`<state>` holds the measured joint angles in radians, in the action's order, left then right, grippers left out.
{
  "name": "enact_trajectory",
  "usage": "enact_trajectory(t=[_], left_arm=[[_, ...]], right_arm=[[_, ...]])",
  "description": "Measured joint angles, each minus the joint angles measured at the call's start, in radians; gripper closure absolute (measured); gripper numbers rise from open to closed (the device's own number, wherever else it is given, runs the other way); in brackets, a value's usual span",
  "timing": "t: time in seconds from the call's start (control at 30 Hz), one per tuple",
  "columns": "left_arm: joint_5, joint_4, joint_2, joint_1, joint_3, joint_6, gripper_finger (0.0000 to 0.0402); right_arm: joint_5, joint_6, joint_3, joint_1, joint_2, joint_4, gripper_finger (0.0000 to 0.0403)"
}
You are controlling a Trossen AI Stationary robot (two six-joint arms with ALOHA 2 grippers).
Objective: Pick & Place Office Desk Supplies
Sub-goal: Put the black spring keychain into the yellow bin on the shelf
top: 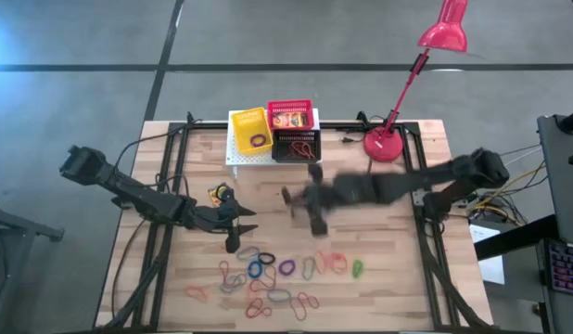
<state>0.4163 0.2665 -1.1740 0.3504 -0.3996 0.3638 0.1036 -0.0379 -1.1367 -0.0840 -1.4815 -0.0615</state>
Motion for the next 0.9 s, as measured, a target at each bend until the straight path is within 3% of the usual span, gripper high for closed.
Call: enact_trajectory(t=[0.23,0.43,0.73,0.9], left_arm=[[0.002,0.0,0.0,0.0,0.0,0.0,0.0204],[0.003,-0.001,0.0,0.0,0.0,0.001,0.0204],[0.011,-0.001,0.0,-0.001,0.0,0.0,0.0204],[0.015,-0.001,0.0,-0.003,0.0,0.0,0.0204]], right_arm=[[-0.125,0.053,-0.24,0.289,-0.032,0.258,0.038],[-0.164,0.069,-0.341,0.419,-0.096,0.418,0.038],[-0.236,0.065,-0.374,0.45,-0.244,0.293,0.038],[-0.341,0.089,-0.455,0.451,-0.373,0.165,0.038]])
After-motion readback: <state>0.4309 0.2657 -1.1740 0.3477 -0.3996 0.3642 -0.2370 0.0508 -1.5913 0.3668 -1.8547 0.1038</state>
